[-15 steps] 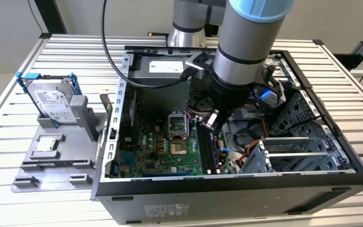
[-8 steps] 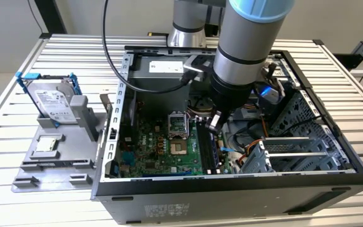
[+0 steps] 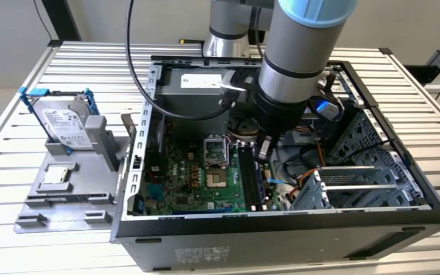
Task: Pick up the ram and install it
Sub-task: 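Press down the ram until it locks into place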
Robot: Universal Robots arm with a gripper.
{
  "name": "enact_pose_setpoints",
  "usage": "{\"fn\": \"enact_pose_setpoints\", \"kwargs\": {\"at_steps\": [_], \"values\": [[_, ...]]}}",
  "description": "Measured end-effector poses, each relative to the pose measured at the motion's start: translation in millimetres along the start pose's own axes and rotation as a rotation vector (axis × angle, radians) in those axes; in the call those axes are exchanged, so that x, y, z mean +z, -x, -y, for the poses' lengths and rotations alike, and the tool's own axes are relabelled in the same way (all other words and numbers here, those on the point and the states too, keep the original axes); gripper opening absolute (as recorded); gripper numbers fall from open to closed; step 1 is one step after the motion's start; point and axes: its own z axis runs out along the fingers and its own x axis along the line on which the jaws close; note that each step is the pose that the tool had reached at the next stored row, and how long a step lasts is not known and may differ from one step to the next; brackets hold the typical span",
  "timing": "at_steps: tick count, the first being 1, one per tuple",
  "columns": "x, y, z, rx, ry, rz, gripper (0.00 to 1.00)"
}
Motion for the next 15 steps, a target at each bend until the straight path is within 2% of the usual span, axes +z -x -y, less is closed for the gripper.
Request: {"fn": "enact_pose_setpoints", "kwargs": {"at_steps": [4, 5, 15], "values": [[0.0, 0.0, 0.0, -0.073, 0.0011, 0.0006, 0.0], [0.0, 0.0, 0.0, -0.11, 0.0016, 0.0009, 0.0], [0.0, 0.0, 0.0, -0.292, 0.0038, 0.0027, 0.0]]}}
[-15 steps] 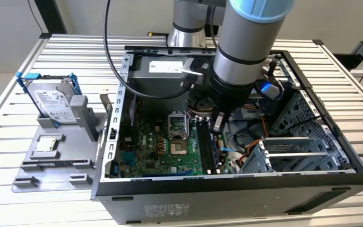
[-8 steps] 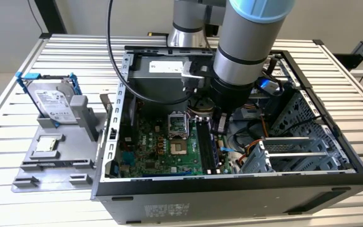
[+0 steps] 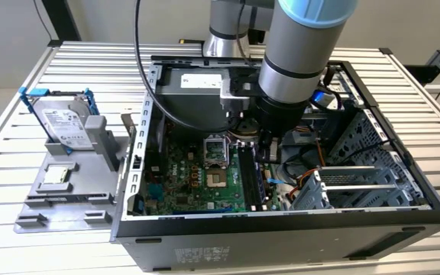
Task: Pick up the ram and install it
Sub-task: 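Press down the ram until it locks into place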
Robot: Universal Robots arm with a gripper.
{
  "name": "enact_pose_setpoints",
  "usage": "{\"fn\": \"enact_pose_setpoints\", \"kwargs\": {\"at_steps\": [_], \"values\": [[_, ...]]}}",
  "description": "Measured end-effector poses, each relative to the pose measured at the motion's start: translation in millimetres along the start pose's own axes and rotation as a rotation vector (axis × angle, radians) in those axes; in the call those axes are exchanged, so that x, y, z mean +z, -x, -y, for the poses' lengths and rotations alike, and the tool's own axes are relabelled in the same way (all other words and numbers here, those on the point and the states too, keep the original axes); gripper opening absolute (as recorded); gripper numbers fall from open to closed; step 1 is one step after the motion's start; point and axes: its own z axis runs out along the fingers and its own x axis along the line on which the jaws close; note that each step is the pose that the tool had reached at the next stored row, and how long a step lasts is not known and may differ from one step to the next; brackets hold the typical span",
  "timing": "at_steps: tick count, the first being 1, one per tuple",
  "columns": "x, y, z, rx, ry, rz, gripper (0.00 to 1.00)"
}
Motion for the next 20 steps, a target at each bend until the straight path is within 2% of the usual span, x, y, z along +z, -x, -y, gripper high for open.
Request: {"fn": "enact_pose_setpoints", "kwargs": {"at_steps": [9, 15, 20], "values": [[0.0, 0.0, 0.0, -0.16, 0.001, 0.0016, 0.0], [-0.1, -1.2, 0.2, -0.164, 0.0009, 0.0015, 0.0], [0.4, -4.3, 0.6, -0.14, 0.0005, 0.0013, 0.0]]}}
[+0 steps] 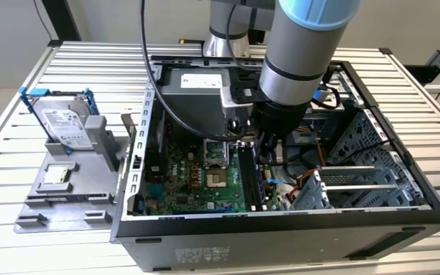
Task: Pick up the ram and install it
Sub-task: 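Press down the ram until it locks into place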
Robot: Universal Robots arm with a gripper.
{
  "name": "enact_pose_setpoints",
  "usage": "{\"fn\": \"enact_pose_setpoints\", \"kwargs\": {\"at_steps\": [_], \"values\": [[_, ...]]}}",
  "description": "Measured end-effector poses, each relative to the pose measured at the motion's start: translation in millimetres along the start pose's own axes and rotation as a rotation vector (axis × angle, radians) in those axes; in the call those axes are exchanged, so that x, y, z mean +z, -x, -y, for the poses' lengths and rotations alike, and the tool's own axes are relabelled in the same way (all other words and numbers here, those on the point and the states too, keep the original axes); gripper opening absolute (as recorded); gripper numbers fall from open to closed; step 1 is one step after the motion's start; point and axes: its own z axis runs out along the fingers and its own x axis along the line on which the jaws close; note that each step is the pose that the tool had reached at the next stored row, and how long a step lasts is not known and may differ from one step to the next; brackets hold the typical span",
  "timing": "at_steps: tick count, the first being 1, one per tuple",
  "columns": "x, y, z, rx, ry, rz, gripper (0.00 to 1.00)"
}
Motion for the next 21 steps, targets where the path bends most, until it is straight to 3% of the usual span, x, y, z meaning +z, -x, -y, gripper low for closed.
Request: {"fn": "enact_pose_setpoints", "kwargs": {"at_steps": [5, 10, 16, 21], "values": [[0.9, -1.9, 0.4, 0.007, 0.0001, -0.0083, 0.0], [1.9, -10.6, 0.3, 0.007, 0.0001, -0.017, 0.0], [2.7, -10.9, 0.5, 0.007, 0.0008, -0.0175, 0.0], [11.8, -11.0, 0.4, 0.007, 0.0009, -0.018, 0.0]]}}
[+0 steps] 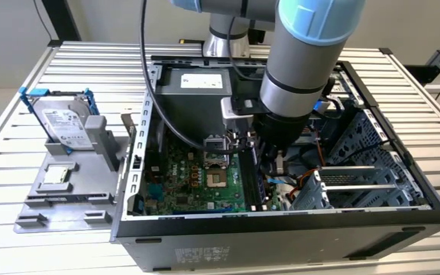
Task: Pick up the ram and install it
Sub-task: 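Press down the ram until it locks into place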
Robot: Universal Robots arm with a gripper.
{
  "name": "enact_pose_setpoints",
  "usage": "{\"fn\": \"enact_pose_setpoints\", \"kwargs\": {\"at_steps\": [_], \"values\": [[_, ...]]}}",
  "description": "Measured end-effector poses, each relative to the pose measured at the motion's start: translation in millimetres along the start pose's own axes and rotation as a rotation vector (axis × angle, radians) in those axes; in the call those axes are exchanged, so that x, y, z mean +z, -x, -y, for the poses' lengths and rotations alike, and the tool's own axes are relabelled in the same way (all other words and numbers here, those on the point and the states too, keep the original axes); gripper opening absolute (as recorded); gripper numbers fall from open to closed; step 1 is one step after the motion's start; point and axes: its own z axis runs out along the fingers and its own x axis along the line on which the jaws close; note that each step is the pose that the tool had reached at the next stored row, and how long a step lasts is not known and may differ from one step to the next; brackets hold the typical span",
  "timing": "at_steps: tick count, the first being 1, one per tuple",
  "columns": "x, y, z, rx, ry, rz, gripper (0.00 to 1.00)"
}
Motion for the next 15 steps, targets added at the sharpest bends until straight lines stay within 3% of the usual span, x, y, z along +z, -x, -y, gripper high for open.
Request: {"fn": "enact_pose_setpoints", "kwargs": {"at_steps": [6, 8, 11, 15], "values": [[10.0, -0.1, -0.2, 0.0, 0.0004, -0.0014, 0.0], [10.6, -0.1, -0.2, 0.0, 0.0001, -0.001, 0.0], [6.4, 0.5, 0.0, 0.0, -0.0001, -0.003, 0.0], [-9.0, 0.1, 0.0, 0.0, 0.0004, -0.0058, 0.0]]}}
